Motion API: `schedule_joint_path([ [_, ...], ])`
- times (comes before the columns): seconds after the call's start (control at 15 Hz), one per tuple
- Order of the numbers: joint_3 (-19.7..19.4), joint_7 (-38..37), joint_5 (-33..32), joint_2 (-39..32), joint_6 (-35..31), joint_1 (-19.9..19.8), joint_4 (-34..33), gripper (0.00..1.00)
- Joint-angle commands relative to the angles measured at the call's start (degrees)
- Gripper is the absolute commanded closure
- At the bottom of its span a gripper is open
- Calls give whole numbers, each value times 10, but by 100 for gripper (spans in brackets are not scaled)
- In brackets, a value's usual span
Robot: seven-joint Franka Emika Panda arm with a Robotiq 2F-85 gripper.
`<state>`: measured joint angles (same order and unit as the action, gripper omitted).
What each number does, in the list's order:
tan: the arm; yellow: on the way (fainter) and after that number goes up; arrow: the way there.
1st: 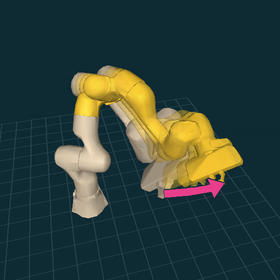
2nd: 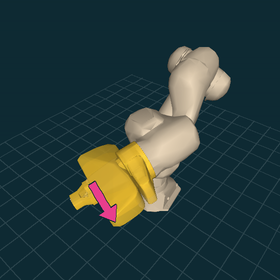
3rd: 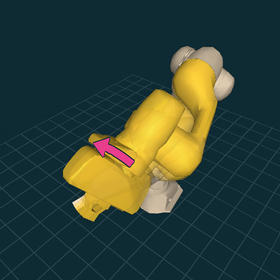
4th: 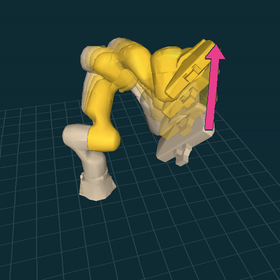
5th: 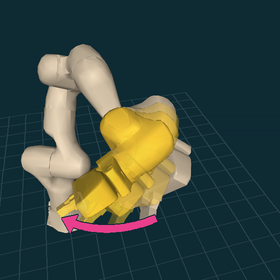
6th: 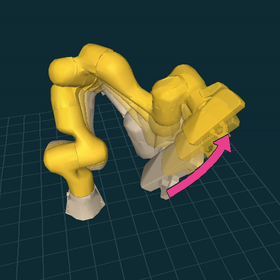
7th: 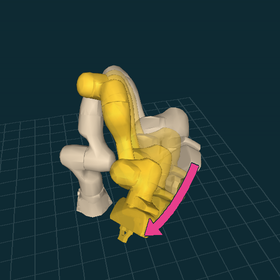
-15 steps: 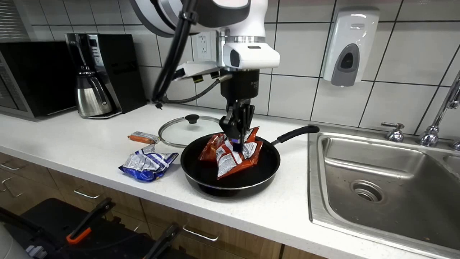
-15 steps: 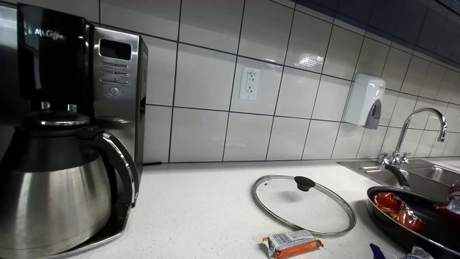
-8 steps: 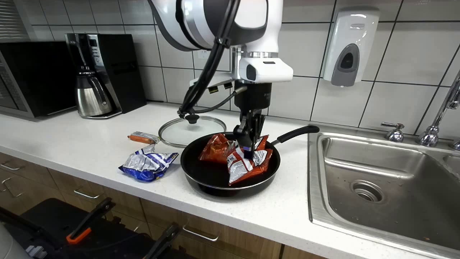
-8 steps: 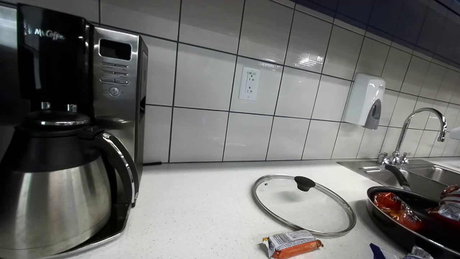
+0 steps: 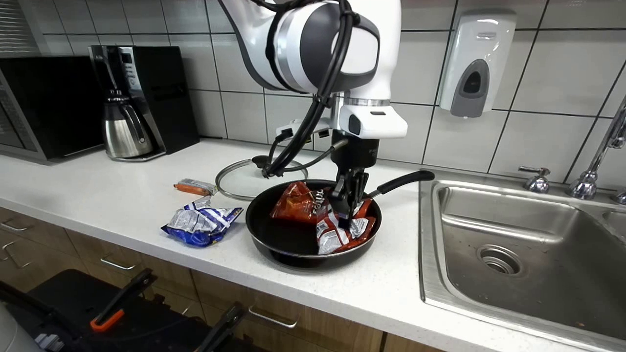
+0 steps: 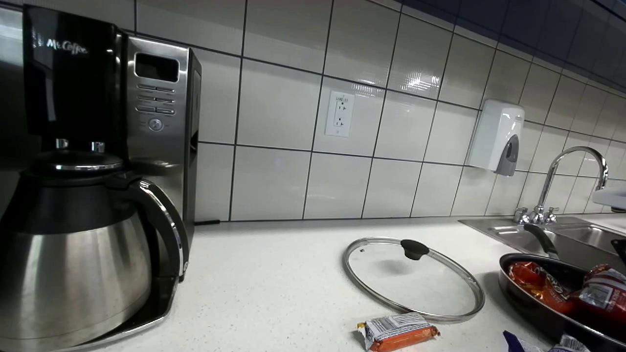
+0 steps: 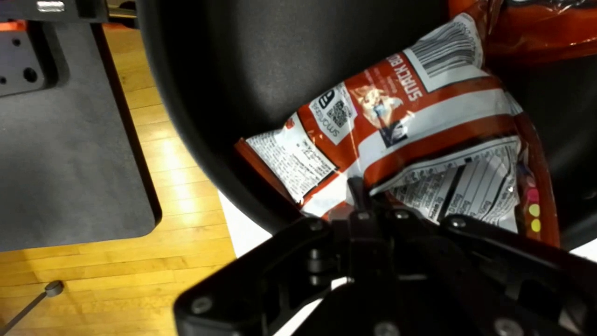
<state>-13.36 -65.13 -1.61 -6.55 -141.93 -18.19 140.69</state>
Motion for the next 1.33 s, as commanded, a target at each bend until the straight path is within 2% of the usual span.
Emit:
schedule_joint_path([
  [0.0, -16, 30, 33, -32, 0, 13, -28, 100],
  [0.6, -33, 33, 42, -41, 3, 20, -26, 100],
  [0.67, -33, 33, 43, -39, 4, 21, -24, 79],
  [0.8, -37, 27, 37, -28, 3, 25, -17, 67],
  [1.27, -48, 5, 1, 18, 5, 43, 8, 13],
])
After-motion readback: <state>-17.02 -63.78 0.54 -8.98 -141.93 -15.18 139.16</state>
